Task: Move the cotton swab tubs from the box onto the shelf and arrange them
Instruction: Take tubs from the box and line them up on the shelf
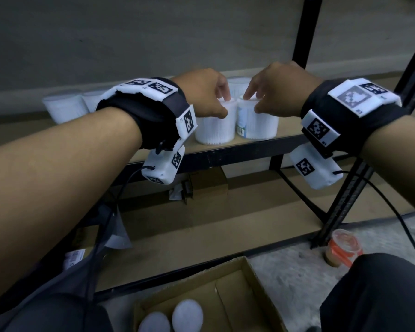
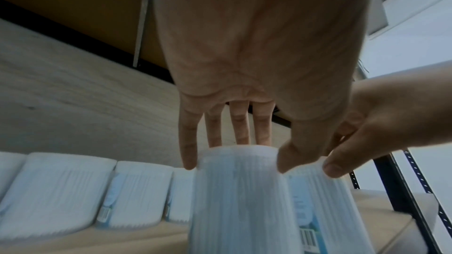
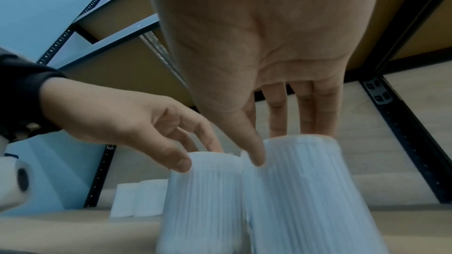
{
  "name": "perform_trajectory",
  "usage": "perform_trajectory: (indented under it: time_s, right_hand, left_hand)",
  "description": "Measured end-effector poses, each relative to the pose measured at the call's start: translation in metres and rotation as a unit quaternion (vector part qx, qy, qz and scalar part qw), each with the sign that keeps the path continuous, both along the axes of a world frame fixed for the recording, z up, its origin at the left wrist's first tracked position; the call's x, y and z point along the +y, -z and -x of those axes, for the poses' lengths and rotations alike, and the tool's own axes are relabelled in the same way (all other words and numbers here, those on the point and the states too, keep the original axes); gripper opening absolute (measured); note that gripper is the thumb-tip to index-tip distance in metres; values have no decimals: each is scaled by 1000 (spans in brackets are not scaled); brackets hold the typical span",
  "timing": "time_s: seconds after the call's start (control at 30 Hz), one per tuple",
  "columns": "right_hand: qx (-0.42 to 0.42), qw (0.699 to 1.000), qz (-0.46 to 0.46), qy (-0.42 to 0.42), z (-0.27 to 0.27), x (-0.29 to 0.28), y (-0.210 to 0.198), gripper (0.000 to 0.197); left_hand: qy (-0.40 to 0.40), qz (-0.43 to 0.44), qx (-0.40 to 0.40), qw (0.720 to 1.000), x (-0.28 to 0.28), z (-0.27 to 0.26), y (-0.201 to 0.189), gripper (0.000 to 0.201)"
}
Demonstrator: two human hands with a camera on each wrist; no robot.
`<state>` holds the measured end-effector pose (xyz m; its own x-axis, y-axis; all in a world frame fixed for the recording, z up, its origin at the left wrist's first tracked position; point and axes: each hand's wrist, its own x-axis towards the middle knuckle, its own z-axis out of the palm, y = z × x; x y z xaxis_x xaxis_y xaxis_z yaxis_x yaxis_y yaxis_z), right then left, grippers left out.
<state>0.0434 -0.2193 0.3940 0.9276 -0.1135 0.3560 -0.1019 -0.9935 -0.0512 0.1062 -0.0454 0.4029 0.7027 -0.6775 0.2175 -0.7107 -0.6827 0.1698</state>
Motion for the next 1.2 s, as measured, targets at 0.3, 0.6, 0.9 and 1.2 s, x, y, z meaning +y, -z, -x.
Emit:
perform_trajectory:
  time_s: [0.3,0.6,0.9,1.2]
  right_hand:
    - [-27,996,-49,62,-13,-4,1,29]
    - [23,994,-60,87,-28,-5,-9,28]
    - [44,993,-51,98,-41,-14,-10,32]
    - [43,991,-77,99,-57,-22,-11,32]
  left_hand:
    - [6,-5,-28,1000,-7,-2,-1,36]
    - [-4,0,-33,999,-20,-17,-3,36]
    - [-12,29,-32,999,-33,-40,3,39]
    - [-17,45,-39,998,-49,-63,9,42]
